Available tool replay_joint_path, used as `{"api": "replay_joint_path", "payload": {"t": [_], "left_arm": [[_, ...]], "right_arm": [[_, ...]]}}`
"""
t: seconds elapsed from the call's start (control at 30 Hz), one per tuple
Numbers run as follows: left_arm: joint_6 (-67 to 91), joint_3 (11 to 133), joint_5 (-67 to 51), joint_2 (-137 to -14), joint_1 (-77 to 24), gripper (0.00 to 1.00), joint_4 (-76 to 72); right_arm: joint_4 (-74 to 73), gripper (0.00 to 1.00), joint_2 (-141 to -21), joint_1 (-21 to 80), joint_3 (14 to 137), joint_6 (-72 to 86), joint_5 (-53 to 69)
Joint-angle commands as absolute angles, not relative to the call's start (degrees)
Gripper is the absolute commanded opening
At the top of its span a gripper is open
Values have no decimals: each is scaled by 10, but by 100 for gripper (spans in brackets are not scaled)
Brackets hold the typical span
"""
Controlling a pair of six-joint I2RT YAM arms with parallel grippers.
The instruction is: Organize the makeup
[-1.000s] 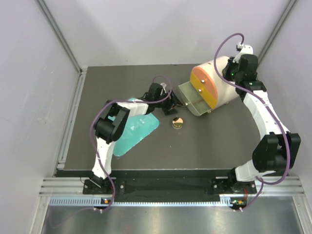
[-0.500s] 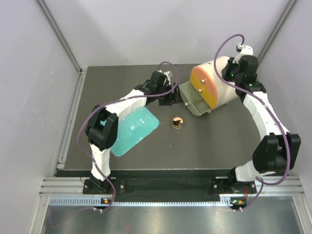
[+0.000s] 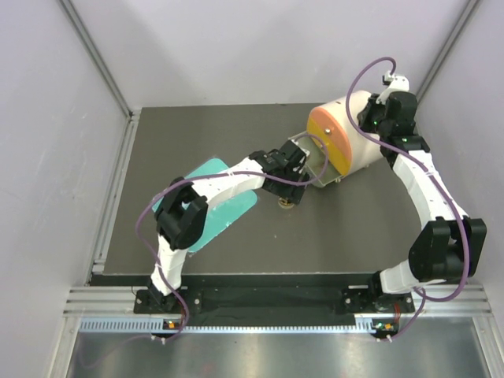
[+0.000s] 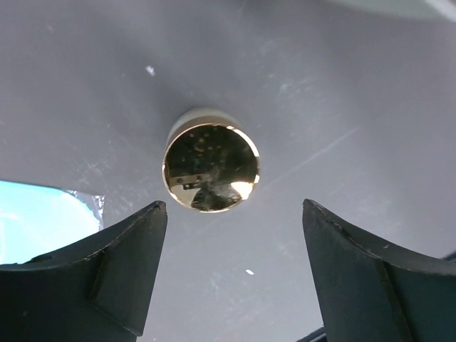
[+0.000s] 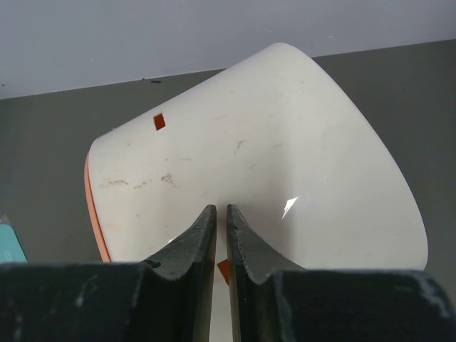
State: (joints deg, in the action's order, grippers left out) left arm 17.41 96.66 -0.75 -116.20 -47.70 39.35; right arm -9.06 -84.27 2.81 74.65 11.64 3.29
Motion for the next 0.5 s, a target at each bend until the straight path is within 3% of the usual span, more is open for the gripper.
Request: {"api": "replay_joint_path", "payload": {"t": [0.0,0.3,0.47], "left_arm": [[159,988,44,-1173,-475,83,412],[148,1027,43,-1228,-475,84,420],[148,1047,22,-1247,-475,77,419]], "right_arm": [[-159,12,-846,25,728,119,46],[-163,13,-845,25,727,116,47],[-166,13,-845,25,730,113,46]]}}
